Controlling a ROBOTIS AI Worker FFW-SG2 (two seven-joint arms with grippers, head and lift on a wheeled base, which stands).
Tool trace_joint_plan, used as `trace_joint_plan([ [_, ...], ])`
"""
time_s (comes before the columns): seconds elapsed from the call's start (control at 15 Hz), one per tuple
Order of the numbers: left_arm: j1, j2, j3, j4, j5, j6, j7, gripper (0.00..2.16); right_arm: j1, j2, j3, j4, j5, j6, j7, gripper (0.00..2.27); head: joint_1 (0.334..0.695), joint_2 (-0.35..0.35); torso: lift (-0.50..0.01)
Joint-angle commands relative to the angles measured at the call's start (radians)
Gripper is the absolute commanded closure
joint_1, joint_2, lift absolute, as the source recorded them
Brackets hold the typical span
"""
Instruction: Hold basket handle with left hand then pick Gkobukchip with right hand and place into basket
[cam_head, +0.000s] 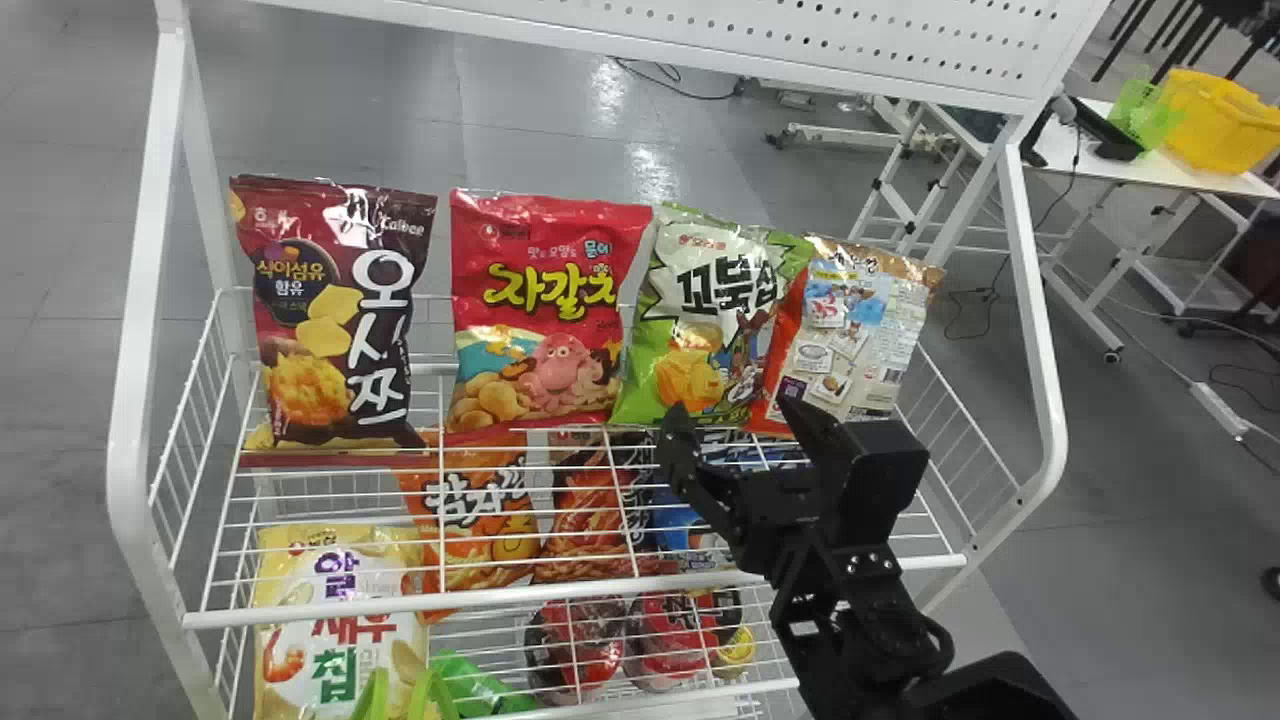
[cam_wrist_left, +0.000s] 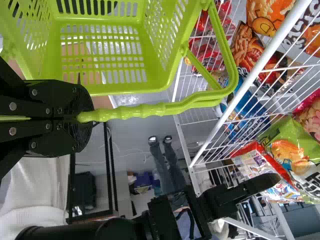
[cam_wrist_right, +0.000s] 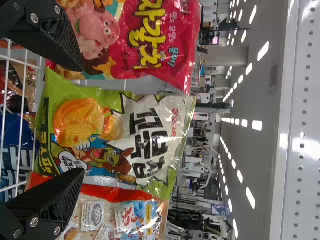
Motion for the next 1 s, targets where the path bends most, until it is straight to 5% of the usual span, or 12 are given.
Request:
trace_joint_plan([
  [0.0, -0.006, 0.001, -0.005, 0.006, -0.006, 0.001, 0.0, 1.8, -0.04, 0.003, -0.037, 0.051, -0.061, -0.024, 0.021, 0.1, 0.695, -0.337, -0.032],
  [0.93, -0.063, 0.01, -0.032, 0.079, -0.035, 0.001, -0.002, 1.8, -0.306, 0.026, -0.015, 0.288, -0.012, 0.049, 0.035, 0.16, 0.695, -0.342, -0.032],
])
